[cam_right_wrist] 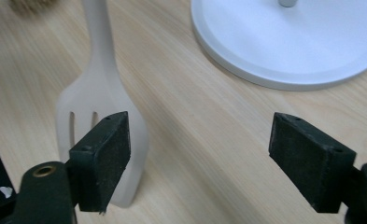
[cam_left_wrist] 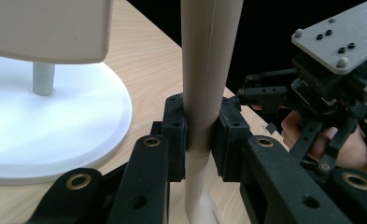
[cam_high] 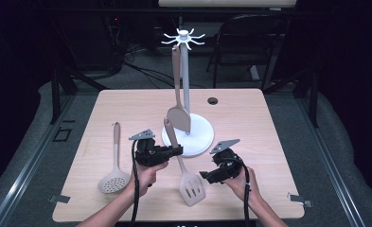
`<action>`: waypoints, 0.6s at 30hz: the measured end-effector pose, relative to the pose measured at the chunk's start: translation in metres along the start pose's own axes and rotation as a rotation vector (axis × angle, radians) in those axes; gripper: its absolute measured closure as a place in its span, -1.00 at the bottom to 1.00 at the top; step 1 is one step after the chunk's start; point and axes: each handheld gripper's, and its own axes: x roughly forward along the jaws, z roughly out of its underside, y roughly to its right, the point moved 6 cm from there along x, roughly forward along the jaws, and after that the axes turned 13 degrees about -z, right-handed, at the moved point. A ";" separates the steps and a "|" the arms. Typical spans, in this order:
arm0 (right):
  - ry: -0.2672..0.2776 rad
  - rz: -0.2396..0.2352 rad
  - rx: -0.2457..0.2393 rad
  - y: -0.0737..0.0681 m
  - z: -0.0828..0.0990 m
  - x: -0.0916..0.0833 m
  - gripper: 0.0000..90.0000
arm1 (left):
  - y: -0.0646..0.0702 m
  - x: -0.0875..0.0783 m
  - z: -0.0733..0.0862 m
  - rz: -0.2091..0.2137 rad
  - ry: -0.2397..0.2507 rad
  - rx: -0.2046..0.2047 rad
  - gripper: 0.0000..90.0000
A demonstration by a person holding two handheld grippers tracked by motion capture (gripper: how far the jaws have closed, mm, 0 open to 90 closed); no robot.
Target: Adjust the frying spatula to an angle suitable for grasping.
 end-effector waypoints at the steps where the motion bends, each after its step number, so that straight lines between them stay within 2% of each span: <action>1: 0.002 0.006 -0.003 0.002 0.000 -0.001 -0.58 | 0.000 -0.001 -0.001 -0.003 0.000 0.005 0.72; 5: 0.000 0.024 0.000 0.006 0.002 -0.004 -0.63 | 0.001 -0.002 -0.002 -0.009 -0.006 0.000 0.72; 8: -0.010 0.043 -0.002 0.010 0.003 -0.008 -0.67 | 0.003 -0.005 -0.004 0.004 0.002 0.004 0.72; 12: -0.014 0.059 -0.006 0.013 0.010 -0.011 -0.70 | 0.007 -0.008 -0.006 0.001 0.008 0.041 0.72; 18: -0.023 0.076 0.003 0.019 0.017 -0.015 -0.72 | 0.009 -0.006 -0.008 0.005 0.006 0.066 0.72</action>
